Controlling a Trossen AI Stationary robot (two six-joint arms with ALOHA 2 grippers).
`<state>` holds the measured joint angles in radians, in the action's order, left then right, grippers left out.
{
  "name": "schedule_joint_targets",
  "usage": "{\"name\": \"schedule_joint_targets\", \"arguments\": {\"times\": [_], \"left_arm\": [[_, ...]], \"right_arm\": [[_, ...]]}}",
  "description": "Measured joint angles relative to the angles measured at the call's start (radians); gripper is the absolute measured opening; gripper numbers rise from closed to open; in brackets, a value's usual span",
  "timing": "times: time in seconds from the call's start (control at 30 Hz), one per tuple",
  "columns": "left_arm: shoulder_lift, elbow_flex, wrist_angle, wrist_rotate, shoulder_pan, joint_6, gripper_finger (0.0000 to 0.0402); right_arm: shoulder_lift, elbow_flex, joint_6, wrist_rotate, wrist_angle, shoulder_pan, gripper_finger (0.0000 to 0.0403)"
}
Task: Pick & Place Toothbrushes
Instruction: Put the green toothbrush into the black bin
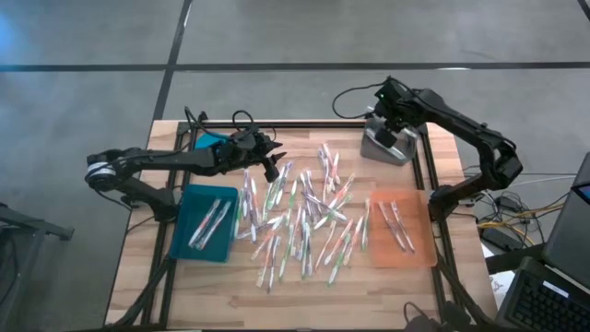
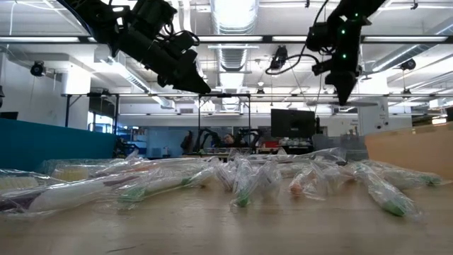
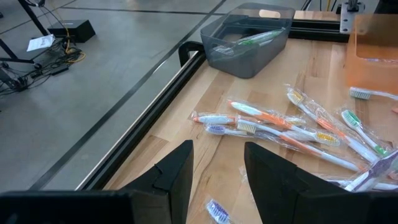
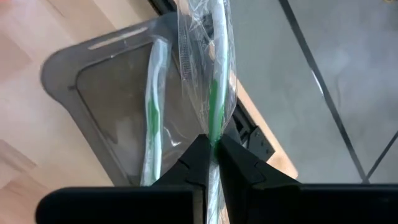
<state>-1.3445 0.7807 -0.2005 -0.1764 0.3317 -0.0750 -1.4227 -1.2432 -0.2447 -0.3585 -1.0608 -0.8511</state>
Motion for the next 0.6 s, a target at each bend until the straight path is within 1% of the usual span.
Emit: {"name": "schedule_joint_targets", "arguments": {"times": [0.23, 0.5, 0.6], "left_arm": [[0.000, 0.000, 0.000, 0.000, 0.000, 0.000, 0.0149], [0.000, 0.000, 0.000, 0.000, 0.000, 0.000, 0.0149], [0.000, 0.000, 0.000, 0.000, 0.000, 0.000, 0.0149]], "right_arm": [[0.000, 0.099, -0.012, 0.000, 0.069, -0.035, 0.0018], [0.000, 0.202, -0.021, 0.000, 0.167, -0.038, 0.0018], [0.000, 0.235, 0.000, 0.001, 0.187, -0.038, 0.0018]]}}
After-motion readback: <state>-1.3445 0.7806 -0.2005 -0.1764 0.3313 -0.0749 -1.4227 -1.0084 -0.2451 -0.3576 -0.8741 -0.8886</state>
